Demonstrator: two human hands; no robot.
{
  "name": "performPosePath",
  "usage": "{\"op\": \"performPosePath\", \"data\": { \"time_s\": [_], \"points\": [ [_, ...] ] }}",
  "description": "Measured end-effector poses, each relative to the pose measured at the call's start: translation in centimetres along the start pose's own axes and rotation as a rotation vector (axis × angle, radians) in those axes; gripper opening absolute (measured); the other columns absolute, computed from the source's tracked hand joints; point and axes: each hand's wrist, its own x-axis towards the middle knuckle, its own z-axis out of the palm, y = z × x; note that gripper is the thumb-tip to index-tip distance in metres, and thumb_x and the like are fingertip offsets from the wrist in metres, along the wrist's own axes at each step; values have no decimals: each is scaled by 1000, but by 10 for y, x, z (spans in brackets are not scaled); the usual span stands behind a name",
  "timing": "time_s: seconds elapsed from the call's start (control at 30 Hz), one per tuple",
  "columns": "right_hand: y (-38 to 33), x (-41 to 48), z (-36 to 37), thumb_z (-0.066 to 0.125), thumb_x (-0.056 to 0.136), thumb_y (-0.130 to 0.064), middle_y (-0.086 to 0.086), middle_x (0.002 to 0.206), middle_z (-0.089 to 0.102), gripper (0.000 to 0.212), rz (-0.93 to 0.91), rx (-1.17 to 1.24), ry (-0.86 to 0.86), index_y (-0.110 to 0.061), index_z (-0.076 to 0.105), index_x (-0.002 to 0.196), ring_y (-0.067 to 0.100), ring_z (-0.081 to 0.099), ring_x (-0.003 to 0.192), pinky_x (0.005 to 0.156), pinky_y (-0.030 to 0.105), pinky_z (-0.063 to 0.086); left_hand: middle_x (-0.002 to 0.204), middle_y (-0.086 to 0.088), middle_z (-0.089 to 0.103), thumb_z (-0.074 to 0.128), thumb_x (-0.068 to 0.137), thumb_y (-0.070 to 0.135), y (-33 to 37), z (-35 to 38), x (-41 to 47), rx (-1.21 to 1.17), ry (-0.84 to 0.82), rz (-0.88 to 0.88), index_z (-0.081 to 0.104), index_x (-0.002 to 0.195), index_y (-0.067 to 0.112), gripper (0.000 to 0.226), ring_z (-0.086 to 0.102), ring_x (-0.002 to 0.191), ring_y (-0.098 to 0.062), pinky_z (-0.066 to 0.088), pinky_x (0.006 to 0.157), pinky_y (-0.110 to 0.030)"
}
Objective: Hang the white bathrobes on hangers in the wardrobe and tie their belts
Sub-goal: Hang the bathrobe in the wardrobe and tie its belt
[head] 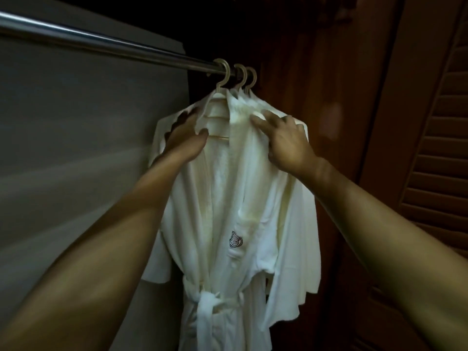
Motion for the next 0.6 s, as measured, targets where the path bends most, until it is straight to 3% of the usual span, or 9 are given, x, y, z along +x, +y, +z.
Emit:
{"op": "performPosePath", "data": {
  "time_s": [0.07, 0.13, 0.23, 0.33, 0.47, 0.53, 0.6],
  "points": [
    [1, -25, 5, 57, 88, -10, 11, 163, 30, 71, 37, 90, 75, -24, 37, 154, 38, 37, 139, 104, 59, 39, 150, -3, 45, 43, 98, 40, 4, 6, -30, -184, 123, -115, 34, 152, 37, 55, 53, 128, -28, 47, 106, -47],
    [5, -54, 11, 55, 87, -5, 14, 161, 32, 70, 89, 223, 175, -17, 38, 154, 34, 34, 145, 113, 51, 38, 122, -9, 60, 40, 101, 26, -3, 20, -57, -303, 262, -128, 54, 139, 24, 40, 63, 108, -25, 51, 101, -41],
    [11, -103, 14, 55, 91, 1, 10, 151, 43, 70, 230, 458, 189, -16, 34, 156, 22, 51, 127, 102, 35, 49, 139, -7, 54, 58, 93, 31, -11, 47, -103, -345, 138, -87, 50, 142, 23, 50, 54, 128, -24, 43, 109, -39],
    [14, -158, 7, 57, 96, -7, -1, 139, 54, 63, 409, 542, 58, -26, 37, 153, 10, 60, 104, 87, 28, 56, 141, -3, 51, 62, 94, 27, -4, 67, -147, -333, 15, -24, 52, 140, 25, 47, 53, 126, -18, 41, 102, -28],
    [15, -231, -10, 61, 96, -7, -3, 129, 64, 45, 569, 551, -72, -22, 58, 138, 9, 61, 111, 94, 26, 51, 133, 4, 53, 65, 95, 22, 13, 82, -188, -341, -88, 59, 61, 131, 23, 36, 55, 121, -16, 45, 100, -28],
    [15, -269, -21, 60, 96, -9, -3, 125, 67, 36, 601, 519, -142, -23, 67, 128, 11, 62, 115, 96, 25, 49, 125, 10, 52, 65, 93, 19, 23, 88, -208, -352, -116, 92, 66, 121, 26, 28, 55, 114, -10, 45, 88, -15],
    [18, -308, -32, 62, 95, -12, -6, 118, 68, 31, 648, 495, -199, -25, 71, 121, 10, 63, 110, 98, 28, 51, 122, 10, 54, 66, 91, 17, 37, 96, -226, -392, -156, 115, 68, 114, 29, 25, 57, 110, -9, 47, 84, -16]
  ]
}}
